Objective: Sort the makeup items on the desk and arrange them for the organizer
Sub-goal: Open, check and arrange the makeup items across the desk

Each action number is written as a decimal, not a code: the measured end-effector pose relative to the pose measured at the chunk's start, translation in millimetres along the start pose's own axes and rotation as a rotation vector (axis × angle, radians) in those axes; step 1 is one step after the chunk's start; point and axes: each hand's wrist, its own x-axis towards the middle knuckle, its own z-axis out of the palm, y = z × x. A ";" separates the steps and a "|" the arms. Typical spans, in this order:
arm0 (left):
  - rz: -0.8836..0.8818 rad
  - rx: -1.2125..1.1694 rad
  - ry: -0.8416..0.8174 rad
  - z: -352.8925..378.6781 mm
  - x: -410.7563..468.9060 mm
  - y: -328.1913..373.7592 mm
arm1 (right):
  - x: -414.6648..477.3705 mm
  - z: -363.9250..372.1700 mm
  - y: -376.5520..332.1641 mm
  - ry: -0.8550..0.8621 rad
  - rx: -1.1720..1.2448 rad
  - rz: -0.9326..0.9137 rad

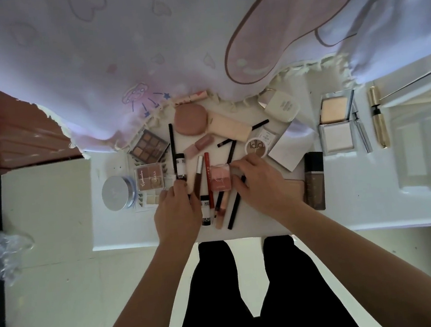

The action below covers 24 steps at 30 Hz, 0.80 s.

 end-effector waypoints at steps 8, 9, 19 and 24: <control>-0.315 -0.454 -0.072 -19.6 15.8 7.6 | -2.4 0.7 -4.5 0.052 0.069 0.084; -0.357 -0.643 -0.108 -22.4 17.3 7.3 | -2.2 -0.8 -4.9 0.054 0.120 0.118; -0.500 -1.530 -0.306 -60.7 27.7 29.9 | -10.6 -52.3 -38.4 -0.266 1.151 0.506; -0.403 -1.557 -0.348 -76.8 25.8 51.2 | -15.2 -75.2 -58.7 -0.390 1.336 0.531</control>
